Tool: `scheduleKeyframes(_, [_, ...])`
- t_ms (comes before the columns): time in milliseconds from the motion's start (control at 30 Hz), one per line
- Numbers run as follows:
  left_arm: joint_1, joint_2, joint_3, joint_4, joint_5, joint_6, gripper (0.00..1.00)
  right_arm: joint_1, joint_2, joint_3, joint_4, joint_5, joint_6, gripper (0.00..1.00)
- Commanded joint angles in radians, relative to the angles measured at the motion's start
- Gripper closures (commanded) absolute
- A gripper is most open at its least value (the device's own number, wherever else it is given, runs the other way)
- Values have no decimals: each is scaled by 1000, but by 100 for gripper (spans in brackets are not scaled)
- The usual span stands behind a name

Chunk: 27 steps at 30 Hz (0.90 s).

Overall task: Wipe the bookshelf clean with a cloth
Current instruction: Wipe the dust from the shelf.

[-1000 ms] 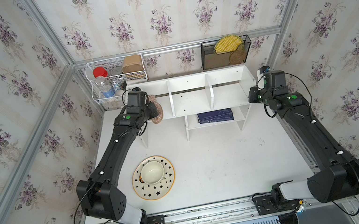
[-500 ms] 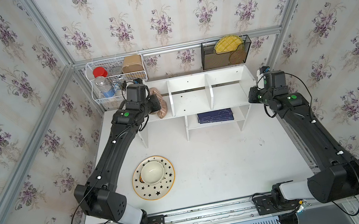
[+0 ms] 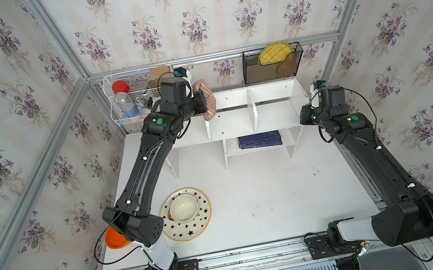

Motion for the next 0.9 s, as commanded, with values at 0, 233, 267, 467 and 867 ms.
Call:
scheduleKeyframes(0, [1, 27, 27, -20, -52, 0, 100, -4, -17, -7, -27, 34, 87, 100])
scheduleKeyframes(233, [12, -24, -7, 3, -210, 10, 100, -5, -19, -11, -27, 38, 81, 100])
scheduleKeyframes(267, [18, -42, -25, 11, -219, 11, 100, -5, -18, -13, -27, 40, 81, 100])
scheduleKeyframes(467, [38, -142, -167, 32, -247, 26, 100, -4, -10, -18, -26, 45, 84, 100])
scheduleKeyframes(867, [42, -268, -619, 180, -135, -85, 100, -5, 68, 60, -32, 26, 84, 100])
